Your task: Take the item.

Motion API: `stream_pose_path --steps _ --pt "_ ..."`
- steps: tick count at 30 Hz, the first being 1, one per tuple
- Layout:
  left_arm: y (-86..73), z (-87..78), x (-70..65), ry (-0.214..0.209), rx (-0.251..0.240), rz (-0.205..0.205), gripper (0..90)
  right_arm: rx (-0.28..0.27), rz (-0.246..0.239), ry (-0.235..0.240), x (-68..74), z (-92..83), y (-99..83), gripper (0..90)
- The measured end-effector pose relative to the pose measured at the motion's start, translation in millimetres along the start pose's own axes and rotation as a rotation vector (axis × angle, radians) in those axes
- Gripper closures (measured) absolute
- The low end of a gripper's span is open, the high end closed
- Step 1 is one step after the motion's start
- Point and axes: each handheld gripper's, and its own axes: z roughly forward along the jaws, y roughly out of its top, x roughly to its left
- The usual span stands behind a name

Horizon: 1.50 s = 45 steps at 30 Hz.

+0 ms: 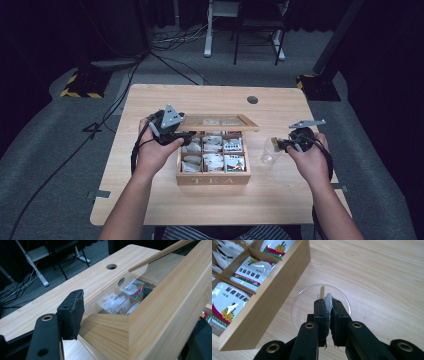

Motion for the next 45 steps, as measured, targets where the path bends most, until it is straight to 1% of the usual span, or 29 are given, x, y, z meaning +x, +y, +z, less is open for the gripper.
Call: stream_pose_path --steps 9,13,17,23,25,27,29,35,39,41,45 --pt "-0.1 0.0 0.1 -0.001 0.000 0.000 35.2 0.042 -0.019 0.002 3.2 9.9 -0.1 84.3" --pt "0.0 -0.1 0.1 0.003 0.001 0.004 35.2 0.058 -0.020 -0.002 4.4 13.4 -0.7 84.1" --pt "-0.2 0.1 0.2 -0.002 0.002 0.000 34.8 0.075 -0.022 -0.001 4.9 16.8 -1.8 83.9" --pt "0.0 0.0 0.2 0.001 0.001 0.001 34.8 0.084 -0.024 0.000 4.5 21.1 -2.7 83.7" --pt "0.0 0.0 0.0 0.002 0.002 0.002 34.7 0.084 -0.023 -0.005 4.2 22.6 -2.9 82.0" --pt "-0.1 0.0 -0.1 0.001 0.004 0.002 34.8 0.075 -0.027 -0.011 3.4 23.5 -3.0 77.1" --pt "-0.1 0.0 -0.1 0.002 0.003 0.002 34.8 0.067 -0.035 -0.023 2.9 23.2 -2.9 74.5" --pt "-0.6 -0.1 -0.5 0.001 0.005 0.003 34.8 0.005 -0.035 -0.033 1.8 19.4 -1.9 63.6" --pt "0.0 -0.1 -0.1 0.004 0.005 0.005 34.8 -0.070 -0.031 -0.047 -1.0 14.3 -0.8 56.7" --pt "0.3 -0.1 0.1 0.001 0.004 0.002 34.8 -0.111 -0.024 -0.058 -3.7 9.9 -0.7 53.0" --pt "0.6 0.0 0.2 0.001 0.005 0.002 34.8 -0.170 0.000 -0.066 -11.5 1.9 -1.7 48.3"
